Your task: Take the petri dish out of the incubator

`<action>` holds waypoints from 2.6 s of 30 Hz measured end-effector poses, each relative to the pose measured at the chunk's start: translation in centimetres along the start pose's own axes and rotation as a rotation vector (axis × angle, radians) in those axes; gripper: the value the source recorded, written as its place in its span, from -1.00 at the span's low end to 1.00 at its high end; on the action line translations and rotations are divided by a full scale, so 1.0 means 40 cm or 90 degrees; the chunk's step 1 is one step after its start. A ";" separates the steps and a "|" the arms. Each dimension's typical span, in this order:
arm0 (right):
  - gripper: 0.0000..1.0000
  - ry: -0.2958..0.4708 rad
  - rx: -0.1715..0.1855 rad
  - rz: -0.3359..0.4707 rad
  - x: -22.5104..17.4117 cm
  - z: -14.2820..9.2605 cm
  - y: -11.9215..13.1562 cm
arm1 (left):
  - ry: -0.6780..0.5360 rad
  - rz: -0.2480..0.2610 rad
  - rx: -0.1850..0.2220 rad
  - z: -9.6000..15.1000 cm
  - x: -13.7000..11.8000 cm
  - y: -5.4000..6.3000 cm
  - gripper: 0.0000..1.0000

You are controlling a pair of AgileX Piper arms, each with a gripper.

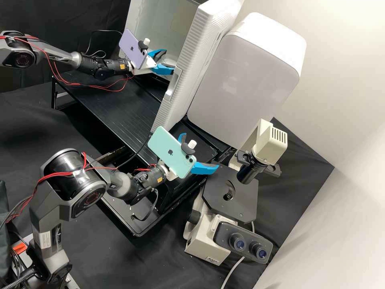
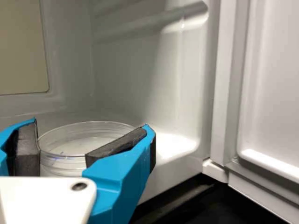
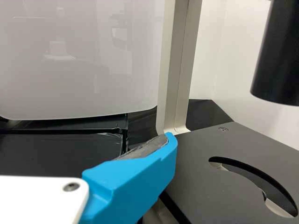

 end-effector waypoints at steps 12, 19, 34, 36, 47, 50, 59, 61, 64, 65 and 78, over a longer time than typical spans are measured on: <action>1.00 0.000 0.000 0.000 0.000 0.000 0.000 | -0.006 -0.003 0.000 0.017 -0.013 0.010 -1.00; 1.00 0.000 0.000 0.000 0.000 0.000 0.000 | -0.014 -0.013 -0.001 0.043 -0.046 0.029 -1.00; 1.00 0.000 0.000 0.000 0.000 0.000 0.000 | -0.025 -0.023 0.005 0.065 -0.104 0.039 -1.00; 1.00 0.000 0.000 0.000 0.000 0.000 0.000 | -0.025 -0.024 0.005 0.065 -0.105 0.038 -1.00; 1.00 0.000 0.000 0.000 0.000 0.000 0.000 | -0.025 -0.026 0.005 0.064 -0.106 0.034 -1.00; 1.00 0.000 0.000 0.000 0.000 0.000 0.000 | -0.024 -0.026 0.004 0.063 -0.106 0.034 -1.00; 1.00 0.000 0.000 0.000 0.000 0.000 0.000 | -0.027 -0.009 0.001 0.069 -0.098 0.059 -1.00; 1.00 0.000 0.000 0.000 0.000 0.000 0.000 | -0.028 -0.002 0.000 0.071 -0.096 0.068 -1.00; 1.00 0.000 0.000 0.000 0.000 0.000 0.000 | -0.029 0.008 -0.003 0.074 -0.093 0.081 -1.00; 1.00 0.000 0.000 0.000 0.000 0.000 0.000 | -0.030 0.013 -0.003 0.075 -0.091 0.087 -1.00; 1.00 0.000 0.000 0.000 0.000 0.000 0.000 | -0.027 0.013 -0.002 0.071 -0.079 0.090 -1.00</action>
